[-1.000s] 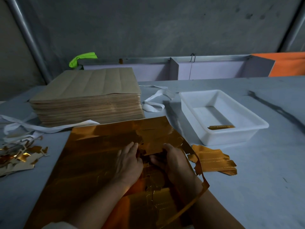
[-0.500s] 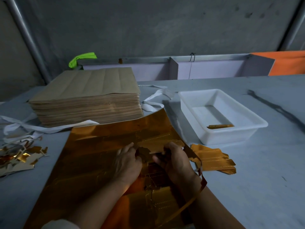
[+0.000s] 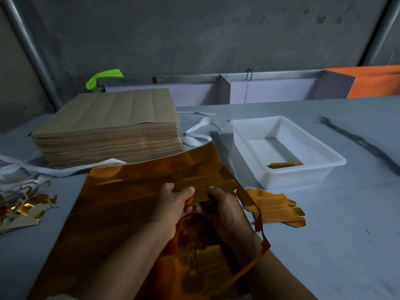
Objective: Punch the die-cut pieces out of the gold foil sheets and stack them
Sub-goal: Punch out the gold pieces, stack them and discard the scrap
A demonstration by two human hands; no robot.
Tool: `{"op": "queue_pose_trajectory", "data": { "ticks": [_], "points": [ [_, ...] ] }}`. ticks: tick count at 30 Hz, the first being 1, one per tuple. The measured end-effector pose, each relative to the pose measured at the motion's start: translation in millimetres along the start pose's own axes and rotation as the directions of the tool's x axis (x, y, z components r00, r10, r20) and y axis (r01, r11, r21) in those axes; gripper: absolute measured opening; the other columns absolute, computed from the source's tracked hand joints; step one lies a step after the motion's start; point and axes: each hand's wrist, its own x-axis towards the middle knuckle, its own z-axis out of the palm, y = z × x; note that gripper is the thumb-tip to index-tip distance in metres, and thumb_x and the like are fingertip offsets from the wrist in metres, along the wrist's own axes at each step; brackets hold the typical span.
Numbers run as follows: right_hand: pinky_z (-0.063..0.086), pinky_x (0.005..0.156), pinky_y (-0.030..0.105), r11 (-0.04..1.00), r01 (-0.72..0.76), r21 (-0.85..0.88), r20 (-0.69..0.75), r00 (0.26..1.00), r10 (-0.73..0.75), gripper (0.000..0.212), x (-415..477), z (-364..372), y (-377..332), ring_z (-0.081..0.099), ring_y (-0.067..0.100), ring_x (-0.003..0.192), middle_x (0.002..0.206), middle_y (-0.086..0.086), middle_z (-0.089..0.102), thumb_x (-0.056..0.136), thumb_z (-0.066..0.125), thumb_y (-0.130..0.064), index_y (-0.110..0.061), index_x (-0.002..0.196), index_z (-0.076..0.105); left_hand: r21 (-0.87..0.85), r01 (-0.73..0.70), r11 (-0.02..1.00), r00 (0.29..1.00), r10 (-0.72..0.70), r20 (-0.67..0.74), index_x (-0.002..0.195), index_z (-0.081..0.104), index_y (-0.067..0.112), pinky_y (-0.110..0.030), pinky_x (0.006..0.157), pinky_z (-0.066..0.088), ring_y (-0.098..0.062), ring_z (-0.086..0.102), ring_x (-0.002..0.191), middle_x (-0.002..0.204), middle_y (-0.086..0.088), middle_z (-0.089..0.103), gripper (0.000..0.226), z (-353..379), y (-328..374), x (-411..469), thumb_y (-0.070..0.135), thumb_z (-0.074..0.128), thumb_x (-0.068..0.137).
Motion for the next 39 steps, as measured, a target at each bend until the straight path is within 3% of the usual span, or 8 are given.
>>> {"op": "queue_pose_trajectory", "data": {
  "ticks": [3,8,12,22,26,32,35,39],
  "points": [
    [0.056,0.068,0.03,0.995,0.07,-0.067,0.034,0.997,-0.068,0.029,-1,0,2,0.067,0.02,0.069,0.066,0.006,0.065,0.095,0.06,-0.032,-0.003,0.095,0.058,-0.052,-0.016,0.998,0.999,0.015,-0.035,0.124,0.045,0.025,-0.025,0.061,0.054,-0.021,0.062,0.094,0.106,-0.003,0.053,0.042,2,2,4,0.014,0.068,0.09],
    [0.057,0.069,0.032,0.987,0.161,-0.022,0.038,0.986,-0.16,0.054,-2,-1,4,0.073,0.026,0.084,0.1,0.016,0.075,0.093,0.051,-0.058,-0.015,0.125,0.057,-0.052,-0.08,0.995,0.997,0.079,-0.024,0.115,0.055,0.021,-0.025,0.06,0.053,-0.021,0.066,0.093,0.108,-0.006,0.063,0.028,-8,3,5,0.008,0.064,0.092],
    [0.058,0.072,0.035,0.987,0.125,0.102,-0.004,0.992,-0.125,0.058,-1,-3,2,0.073,0.031,0.093,0.101,0.015,0.075,0.09,0.046,-0.068,-0.021,0.12,0.06,0.013,-0.115,0.993,0.993,0.115,0.006,0.115,0.055,0.022,-0.023,0.058,0.052,-0.019,0.068,0.088,0.105,-0.005,0.066,0.029,-19,5,5,0.007,0.063,0.092],
    [0.059,0.065,0.035,0.988,0.09,0.124,-0.089,0.993,-0.079,0.04,1,-1,2,0.071,0.031,0.098,0.109,0.016,0.072,0.104,0.036,-0.046,-0.02,0.118,0.063,0.089,-0.128,0.988,0.991,0.125,0.045,0.11,0.057,0.023,-0.025,0.059,0.05,-0.02,0.066,0.083,0.1,-0.006,0.066,0.025,-41,9,5,0.005,0.062,0.092],
    [0.06,0.082,0.049,0.993,0.122,-0.01,-0.101,0.987,-0.122,0.038,4,-1,6,0.065,0.038,0.106,0.116,0.024,0.065,0.105,0.037,-0.037,-0.007,0.118,0.056,0.107,-0.119,0.987,0.991,0.113,0.066,0.109,0.058,0.021,-0.024,0.058,0.049,-0.02,0.063,0.082,0.101,-0.007,0.064,0.025,-49,12,6,0.004,0.062,0.091],
    [0.061,0.073,0.04,0.987,0.161,-0.025,-0.137,0.977,-0.163,0.022,5,-2,8,0.071,0.023,0.08,0.104,0.018,0.064,0.108,0.039,-0.023,-0.006,0.107,0.053,0.098,-0.087,0.991,0.995,0.082,0.057,0.11,0.059,0.023,-0.027,0.06,0.047,-0.021,0.058,0.084,0.106,-0.01,0.058,0.027,-55,13,11,0.004,0.059,0.091],
    [0.058,0.088,0.049,0.993,0.12,0.021,-0.176,0.978,-0.115,0.043,3,-3,7,0.069,0.032,0.09,0.097,0.02,0.07,0.106,0.035,-0.041,-0.005,0.111,0.058,0.058,-0.049,0.997,0.998,0.047,0.033,0.109,0.059,0.025,-0.028,0.061,0.045,-0.023,0.055,0.086,0.111,-0.01,0.055,0.028,-63,15,13,0.004,0.058,0.091],
    [0.058,0.065,0.034,0.986,0.133,0.096,-0.183,0.977,-0.114,0.045,5,-4,9,0.071,0.018,0.061,0.068,0.007,0.073,0.104,0.036,-0.045,-0.006,0.101,0.058,-0.145,0.015,0.989,0.999,-0.009,0.04,0.116,0.05,0.024,-0.028,0.057,0.039,-0.019,0.047,0.07,0.099,-0.009,0.052,0.04,-70,15,12,0.0,0.056,0.086]
  ]
}}
